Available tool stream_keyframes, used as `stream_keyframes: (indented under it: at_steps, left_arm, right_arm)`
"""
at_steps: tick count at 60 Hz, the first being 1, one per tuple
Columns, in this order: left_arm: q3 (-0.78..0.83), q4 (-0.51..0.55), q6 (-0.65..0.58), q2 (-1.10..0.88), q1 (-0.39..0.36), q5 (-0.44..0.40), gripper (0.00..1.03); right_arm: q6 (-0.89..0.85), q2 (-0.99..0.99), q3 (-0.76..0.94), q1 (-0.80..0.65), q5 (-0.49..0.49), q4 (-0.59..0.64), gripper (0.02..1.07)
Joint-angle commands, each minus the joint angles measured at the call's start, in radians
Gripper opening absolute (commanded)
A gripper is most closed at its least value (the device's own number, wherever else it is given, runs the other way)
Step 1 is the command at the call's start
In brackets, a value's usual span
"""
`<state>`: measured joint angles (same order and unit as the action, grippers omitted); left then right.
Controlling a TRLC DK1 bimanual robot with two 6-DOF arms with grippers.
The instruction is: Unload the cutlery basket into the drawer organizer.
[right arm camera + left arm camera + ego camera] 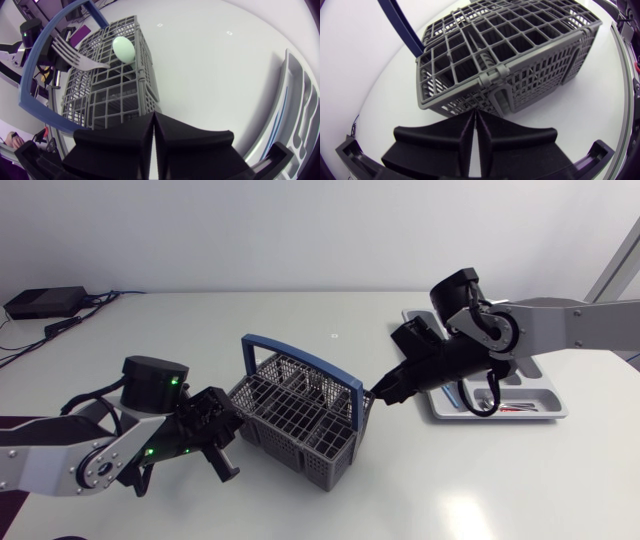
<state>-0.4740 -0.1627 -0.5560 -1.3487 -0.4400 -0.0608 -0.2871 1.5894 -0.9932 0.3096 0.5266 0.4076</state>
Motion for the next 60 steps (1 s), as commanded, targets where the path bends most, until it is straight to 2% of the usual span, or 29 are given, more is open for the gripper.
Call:
stream_keyframes:
  at_steps: [1, 14, 41, 49, 60]
  left_arm:
    - [-0.083, -0.037, -0.03, -0.049, -0.003, -0.019, 0.06]
    - [-0.199, -0.047, -0.041, -0.171, 0.007, -0.019, 0.06]
    - [-0.394, -0.066, -0.051, -0.371, 0.038, -0.017, 0.06]
    - [-0.408, -0.057, -0.062, -0.377, 0.052, -0.014, 0.06]
    - [-0.35, -0.052, -0.067, -0.303, 0.07, -0.014, 0.06]
  right_arm:
    - [0.023, -0.032, 0.03, 0.039, 0.03, 0.008, 0.07]
    - [0.026, -0.091, 0.07, 0.083, 0.049, 0.037, 0.07]
    - [0.105, -0.144, 0.128, 0.256, 0.042, 0.013, 0.07]
    - [0.118, -0.209, 0.134, 0.249, 0.029, 0.016, 0.07]
    - [0.089, -0.293, 0.145, 0.134, 0.023, 0.037, 0.07]
